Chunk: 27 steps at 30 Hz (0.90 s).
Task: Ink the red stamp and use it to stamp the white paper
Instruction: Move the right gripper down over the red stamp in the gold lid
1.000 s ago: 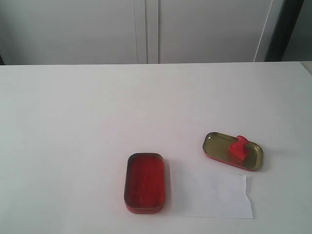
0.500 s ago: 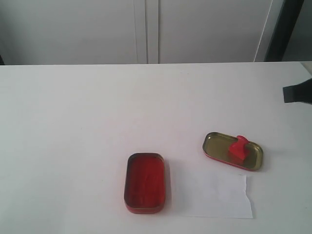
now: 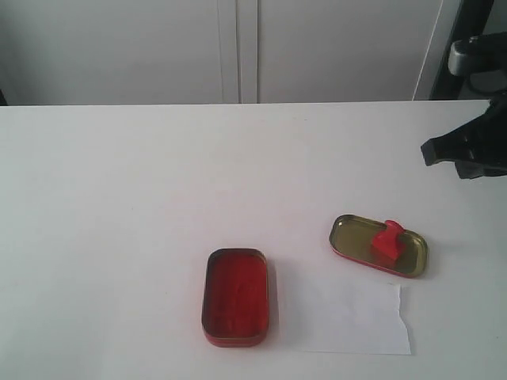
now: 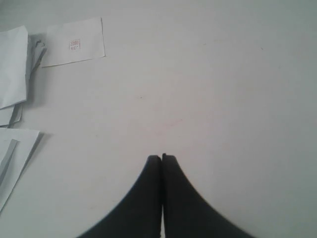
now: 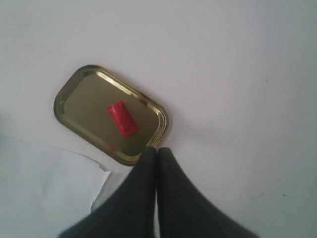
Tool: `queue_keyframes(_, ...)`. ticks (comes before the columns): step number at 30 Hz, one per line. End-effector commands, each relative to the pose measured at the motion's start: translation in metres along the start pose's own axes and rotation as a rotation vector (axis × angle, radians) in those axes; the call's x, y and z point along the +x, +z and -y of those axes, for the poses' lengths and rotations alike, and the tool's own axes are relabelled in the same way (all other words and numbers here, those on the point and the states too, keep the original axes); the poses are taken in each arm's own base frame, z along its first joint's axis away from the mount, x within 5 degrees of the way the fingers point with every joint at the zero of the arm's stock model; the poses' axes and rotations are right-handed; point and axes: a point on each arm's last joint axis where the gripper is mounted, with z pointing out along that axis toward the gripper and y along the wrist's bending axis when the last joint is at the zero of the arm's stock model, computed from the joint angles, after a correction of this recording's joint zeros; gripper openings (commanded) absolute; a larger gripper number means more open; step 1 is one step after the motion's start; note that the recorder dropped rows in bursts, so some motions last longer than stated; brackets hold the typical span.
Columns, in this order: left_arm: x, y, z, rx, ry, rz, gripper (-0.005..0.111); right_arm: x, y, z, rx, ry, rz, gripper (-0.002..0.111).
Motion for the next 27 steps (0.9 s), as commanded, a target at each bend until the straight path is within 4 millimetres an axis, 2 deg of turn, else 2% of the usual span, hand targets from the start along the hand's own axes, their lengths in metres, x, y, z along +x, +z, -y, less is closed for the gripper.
queue_keyframes(1, 0.001, 0.0, 0.0, 0.005, -0.012, 0.001, 0.0, -0.01, 0.018, 0.003, -0.01, -0.03, -0.087, 0.0)
queue_keyframes(5, 0.001, 0.0, 0.0, 0.005, -0.012, 0.001, 0.0, -0.018, 0.036, 0.004, -0.036, -0.086, -0.195, 0.0)
queue_keyframes(14, 0.001, 0.0, 0.0, 0.005, -0.012, 0.001, 0.0, -0.028, 0.071, 0.003, -0.091, -0.122, -0.304, 0.0)
queue_keyframes(18, 0.001, 0.0, 0.0, 0.005, -0.012, 0.001, 0.0, -0.027, 0.08, 0.002, -0.116, -0.18, -0.315, 0.0)
queue_keyframes(24, 0.001, 0.0, 0.0, 0.005, -0.012, 0.001, 0.0, -0.028, 0.089, -0.012, -0.216, -0.317, -0.298, 0.0)
queue_keyframes(27, 0.001, 0.0, 0.0, 0.005, -0.012, 0.001, 0.0, -0.028, 0.094, -0.02, -0.228, -0.372, -0.299, 0.007)
